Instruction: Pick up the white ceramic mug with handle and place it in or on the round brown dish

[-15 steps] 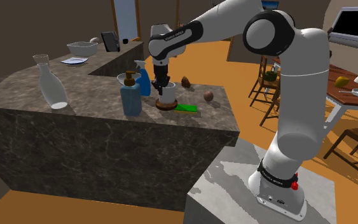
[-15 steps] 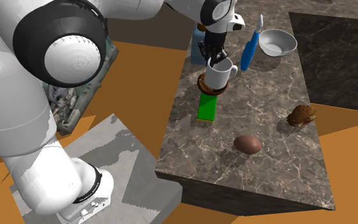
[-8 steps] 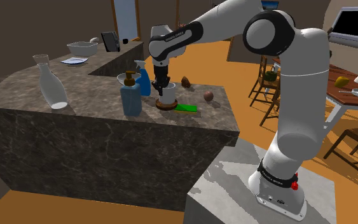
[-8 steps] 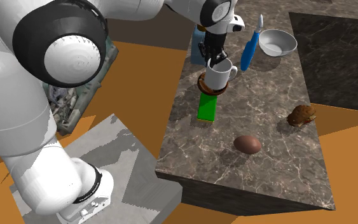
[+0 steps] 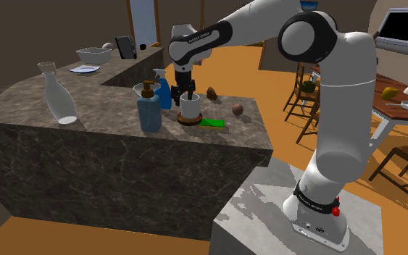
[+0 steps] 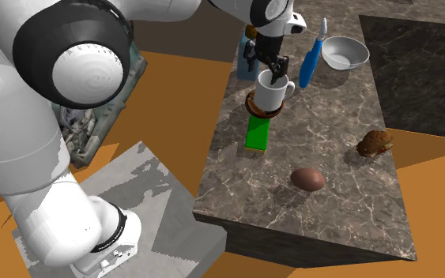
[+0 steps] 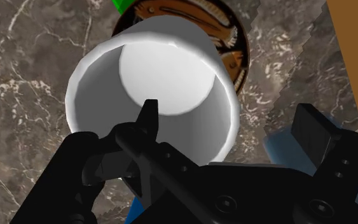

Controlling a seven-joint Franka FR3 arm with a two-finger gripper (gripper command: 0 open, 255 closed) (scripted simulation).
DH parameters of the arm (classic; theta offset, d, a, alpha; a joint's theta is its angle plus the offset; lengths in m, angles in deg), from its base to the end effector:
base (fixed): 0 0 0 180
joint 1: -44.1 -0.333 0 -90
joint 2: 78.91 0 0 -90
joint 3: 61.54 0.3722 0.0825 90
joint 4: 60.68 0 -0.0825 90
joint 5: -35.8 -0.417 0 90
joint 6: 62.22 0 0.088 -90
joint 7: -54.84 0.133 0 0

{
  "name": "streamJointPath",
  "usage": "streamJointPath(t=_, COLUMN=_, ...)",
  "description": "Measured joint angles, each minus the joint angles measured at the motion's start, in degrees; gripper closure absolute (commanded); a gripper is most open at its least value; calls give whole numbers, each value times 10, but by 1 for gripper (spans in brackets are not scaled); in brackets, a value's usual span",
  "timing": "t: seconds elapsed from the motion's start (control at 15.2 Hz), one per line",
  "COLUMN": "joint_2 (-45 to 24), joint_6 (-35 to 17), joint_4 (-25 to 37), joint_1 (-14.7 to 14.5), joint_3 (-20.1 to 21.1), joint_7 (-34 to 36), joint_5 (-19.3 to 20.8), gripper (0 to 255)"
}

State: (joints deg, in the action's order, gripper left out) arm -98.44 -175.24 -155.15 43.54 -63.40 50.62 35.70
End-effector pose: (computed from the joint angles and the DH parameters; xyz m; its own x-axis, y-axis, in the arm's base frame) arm 0.7023 -0.0134 0.4276 0.9985 0.0519 -0.0176 0.0521 -0.9986 0.0080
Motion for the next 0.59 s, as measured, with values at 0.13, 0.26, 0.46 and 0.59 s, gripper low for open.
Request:
streamJointPath(t=0.13, joint_2=6, joint_6=29, joint_4=23, joint_1=0, joint_3=0, joint_7=0, joint_5=0, gripper=0)
streamJointPath(t=0.26, joint_2=10, joint_6=42, joint_4=32, joint_1=0, joint_3=0, joint_7=0, joint_5=0, gripper=0)
streamJointPath(t=0.46, joint_2=12, joint_6=45, joint_4=33, joint_1=0, joint_3=0, joint_7=1, joint_5=1, gripper=0)
streamJointPath(t=0.59, joint_2=12, joint_6=45, joint_4=33, joint_1=0, joint_3=0, joint_7=1, joint_5=1, gripper=0)
